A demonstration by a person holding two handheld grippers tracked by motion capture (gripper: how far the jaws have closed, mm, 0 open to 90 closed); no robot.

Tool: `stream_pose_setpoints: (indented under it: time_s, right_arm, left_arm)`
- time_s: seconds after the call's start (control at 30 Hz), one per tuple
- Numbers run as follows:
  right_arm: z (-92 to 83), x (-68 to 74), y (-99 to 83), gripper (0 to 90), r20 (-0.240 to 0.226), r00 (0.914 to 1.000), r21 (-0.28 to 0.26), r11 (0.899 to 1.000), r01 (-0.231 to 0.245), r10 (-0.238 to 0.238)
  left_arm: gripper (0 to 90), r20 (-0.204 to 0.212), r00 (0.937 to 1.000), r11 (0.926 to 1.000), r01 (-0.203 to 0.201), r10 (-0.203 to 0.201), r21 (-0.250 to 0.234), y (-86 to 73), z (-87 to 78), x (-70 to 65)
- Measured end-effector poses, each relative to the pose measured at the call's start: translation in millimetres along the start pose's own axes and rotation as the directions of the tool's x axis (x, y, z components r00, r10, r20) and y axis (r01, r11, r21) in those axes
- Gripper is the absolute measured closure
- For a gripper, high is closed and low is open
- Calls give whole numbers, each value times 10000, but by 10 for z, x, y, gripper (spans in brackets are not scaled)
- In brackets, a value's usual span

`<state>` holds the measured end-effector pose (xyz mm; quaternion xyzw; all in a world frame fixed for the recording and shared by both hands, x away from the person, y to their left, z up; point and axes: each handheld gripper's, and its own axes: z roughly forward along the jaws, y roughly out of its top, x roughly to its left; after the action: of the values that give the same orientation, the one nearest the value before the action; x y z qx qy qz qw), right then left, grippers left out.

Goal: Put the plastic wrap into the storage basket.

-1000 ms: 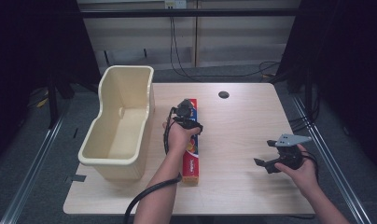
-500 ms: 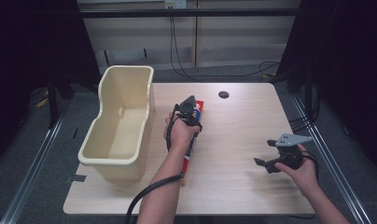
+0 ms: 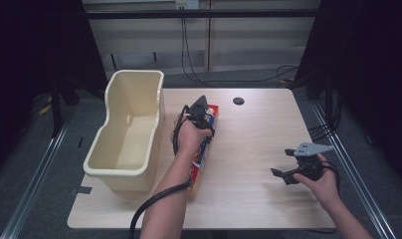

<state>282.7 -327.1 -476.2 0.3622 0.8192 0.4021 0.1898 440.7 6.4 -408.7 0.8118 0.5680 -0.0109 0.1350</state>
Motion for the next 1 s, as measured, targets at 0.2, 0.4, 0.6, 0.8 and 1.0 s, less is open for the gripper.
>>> stream_pose_setpoints:
  time_s: [0.2,0.4,0.6,0.8,1.0]
  right_arm:
    - [4,-2,2,58,-2,10000,-42,10000,0,0]
    - [-5,-2,4,58,-82,9999,-60,10000,-67,66]
    - [0,1,6,50,-81,10000,-75,10000,-18,17]
    - [-6,0,9,49,-136,9999,-69,10000,-42,41]
    - [-5,4,12,49,-108,9999,-105,9999,9,-10]
  left_arm:
    - [416,47,10000,9998,-24,23,188,26,-241,-6]
    - [416,106,9999,9996,88,-91,249,55,-529,-9]
    - [416,65,9999,9987,-99,96,501,70,-653,-21]
    - [416,287,9995,9989,-119,106,452,84,-826,-2]
    - [417,75,10000,9988,3,-6,490,88,-977,26]
